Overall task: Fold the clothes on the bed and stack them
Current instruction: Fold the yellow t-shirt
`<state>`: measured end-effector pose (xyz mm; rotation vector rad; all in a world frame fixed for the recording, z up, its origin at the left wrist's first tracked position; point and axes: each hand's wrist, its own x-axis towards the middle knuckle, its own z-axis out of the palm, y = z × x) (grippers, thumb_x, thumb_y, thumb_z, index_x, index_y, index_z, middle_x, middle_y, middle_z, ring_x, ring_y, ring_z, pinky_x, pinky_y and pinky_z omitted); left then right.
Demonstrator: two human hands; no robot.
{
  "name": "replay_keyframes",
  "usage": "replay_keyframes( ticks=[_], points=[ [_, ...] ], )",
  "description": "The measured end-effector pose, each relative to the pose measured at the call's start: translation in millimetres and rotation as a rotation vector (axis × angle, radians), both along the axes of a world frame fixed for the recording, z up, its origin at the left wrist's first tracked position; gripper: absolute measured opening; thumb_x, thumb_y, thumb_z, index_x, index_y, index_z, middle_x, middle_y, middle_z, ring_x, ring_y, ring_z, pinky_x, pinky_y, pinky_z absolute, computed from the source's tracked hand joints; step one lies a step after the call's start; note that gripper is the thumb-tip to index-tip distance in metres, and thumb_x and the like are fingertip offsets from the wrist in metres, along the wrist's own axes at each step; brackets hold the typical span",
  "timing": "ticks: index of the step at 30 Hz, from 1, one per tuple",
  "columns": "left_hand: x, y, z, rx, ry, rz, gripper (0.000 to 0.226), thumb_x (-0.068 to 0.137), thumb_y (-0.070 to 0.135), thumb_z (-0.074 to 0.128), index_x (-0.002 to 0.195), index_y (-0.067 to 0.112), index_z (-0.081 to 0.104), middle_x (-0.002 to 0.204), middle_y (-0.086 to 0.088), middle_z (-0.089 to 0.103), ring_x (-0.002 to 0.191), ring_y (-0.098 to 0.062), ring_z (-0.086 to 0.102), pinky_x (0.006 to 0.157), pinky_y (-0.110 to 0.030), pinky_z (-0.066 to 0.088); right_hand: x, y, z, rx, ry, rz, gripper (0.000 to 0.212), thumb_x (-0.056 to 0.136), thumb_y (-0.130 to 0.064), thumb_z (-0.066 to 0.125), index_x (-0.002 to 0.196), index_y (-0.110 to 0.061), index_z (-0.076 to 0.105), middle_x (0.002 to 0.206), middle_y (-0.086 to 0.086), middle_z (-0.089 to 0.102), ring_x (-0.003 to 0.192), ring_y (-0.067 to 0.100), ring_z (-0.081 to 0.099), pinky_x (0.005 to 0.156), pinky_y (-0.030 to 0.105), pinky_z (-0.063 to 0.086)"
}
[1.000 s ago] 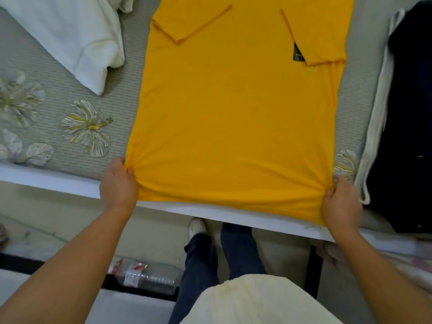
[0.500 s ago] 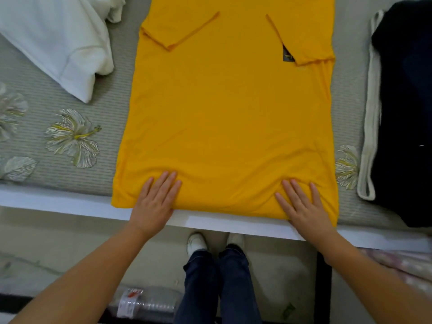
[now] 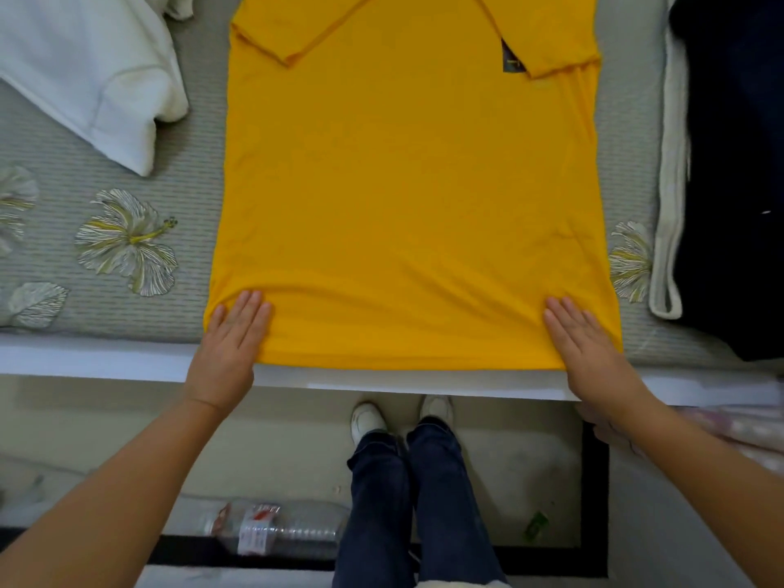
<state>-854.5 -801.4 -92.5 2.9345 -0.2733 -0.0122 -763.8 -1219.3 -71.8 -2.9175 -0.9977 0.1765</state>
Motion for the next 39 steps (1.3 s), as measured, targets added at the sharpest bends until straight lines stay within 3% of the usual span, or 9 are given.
replay_keyframes(
  ticks=[3,6,8,12,16,24,29,34,39],
  points=[
    [-2.6,-2.5,11.0,0.057,0.069,0.03,0.058,0.052,-0.024,0.033,0.108,-0.021,0.052,0.105,-0.042,0.055,0.098,-0.057,0.052,0.088,-0.061,0.034,-16.0,4.7,6.4,-0.073,0.088,-0.057,0.084,0.026,0.036,0.067,0.107,0.021,0.054,0.11,0.039,0.056,0.097,0.057,0.053,0.081,0.063,0.036],
    [-19.4,-3.1,23.8,0.094,0.083,0.005,0.061,0.041,-0.025,0.041,0.1,-0.023,0.057,0.101,-0.042,0.057,0.087,-0.06,0.055,0.07,-0.068,0.038,-40.0,4.4,11.6,-0.111,0.173,-0.105,0.089,0.04,0.039,0.058,0.123,0.012,0.041,0.126,0.037,0.043,0.117,0.055,0.036,0.092,0.057,0.022],
    [-41.3,-4.2,34.4,0.087,0.099,-0.007,0.063,0.037,-0.028,0.042,0.098,-0.023,0.057,0.099,-0.043,0.058,0.084,-0.061,0.055,0.065,-0.069,0.038,-60.8,-1.3,17.1,-0.111,0.337,-0.095,0.084,0.067,0.032,0.047,0.133,-0.007,0.012,0.145,0.022,0.01,0.134,0.042,0.005,0.107,0.04,0.002],
    [-88.6,-8.5,56.7,0.075,0.259,0.057,0.078,0.046,-0.04,0.053,0.12,-0.018,0.045,0.124,-0.041,0.043,0.112,-0.059,0.041,0.096,-0.059,0.028,-99.1,-7.6,37.6,-0.237,0.548,-0.119,0.07,0.089,0.013,0.03,0.128,-0.018,-0.019,0.141,0.001,-0.023,0.133,0.021,-0.023,0.103,0.023,-0.02],
    [-119.4,3.0,81.4,0.004,0.584,0.131,0.073,0.082,-0.019,0.035,0.143,0.006,0.003,0.152,-0.016,-0.004,0.142,-0.027,-0.004,0.109,-0.027,-0.016,-127.3,2.5,64.5,-0.153,0.486,-0.247,0.065,0.087,0.019,0.03,0.138,-0.007,-0.003,0.151,0.013,-0.005,0.142,0.029,-0.004,0.107,0.023,-0.012],
    [-50.2,21.5,129.8,-0.008,0.41,0.219,0.072,0.079,-0.02,0.04,0.143,0.003,0.014,0.152,-0.016,0.009,0.142,-0.026,0.007,0.113,-0.033,-0.003,-60.6,36.7,109.1,-0.162,0.329,-0.415,0.058,0.088,0.002,0.05,0.141,0.0,0.026,0.148,0.019,0.026,0.139,0.032,0.021,0.112,0.035,0.01],
    [36.2,29.7,147.3,0.047,0.302,0.233,0.068,0.083,-0.012,0.043,0.144,0.004,0.016,0.152,-0.014,0.016,0.141,-0.025,0.011,0.113,-0.035,0.002,31.8,52.2,140.0,-0.455,0.24,-0.426,0.027,0.088,-0.007,0.045,0.107,-0.014,0.061,0.11,0.009,0.063,0.104,0.028,0.055,0.08,0.032,0.044],
    [131.7,39.9,163.1,0.082,0.243,0.256,0.062,0.085,-0.011,0.04,0.142,0.002,0.02,0.151,-0.015,0.021,0.14,-0.026,0.015,0.112,-0.038,0.007,133.7,50.6,160.6,-0.595,0.199,-0.345,0.026,0.091,-0.01,0.041,0.101,-0.018,0.063,0.107,0.003,0.064,0.102,0.023,0.06,0.078,0.03,0.047],
    [224.0,47.3,168.6,0.08,0.275,0.264,0.061,0.085,-0.012,0.038,0.142,0.0,0.02,0.15,-0.017,0.02,0.141,-0.028,0.012,0.11,-0.038,0.007,228.5,58.3,160.0,-0.31,0.151,-0.393,0.022,0.085,0.0,0.043,0.087,-0.004,0.064,0.095,0.015,0.066,0.09,0.03,0.059,0.074,0.029,0.033]
  ],
)
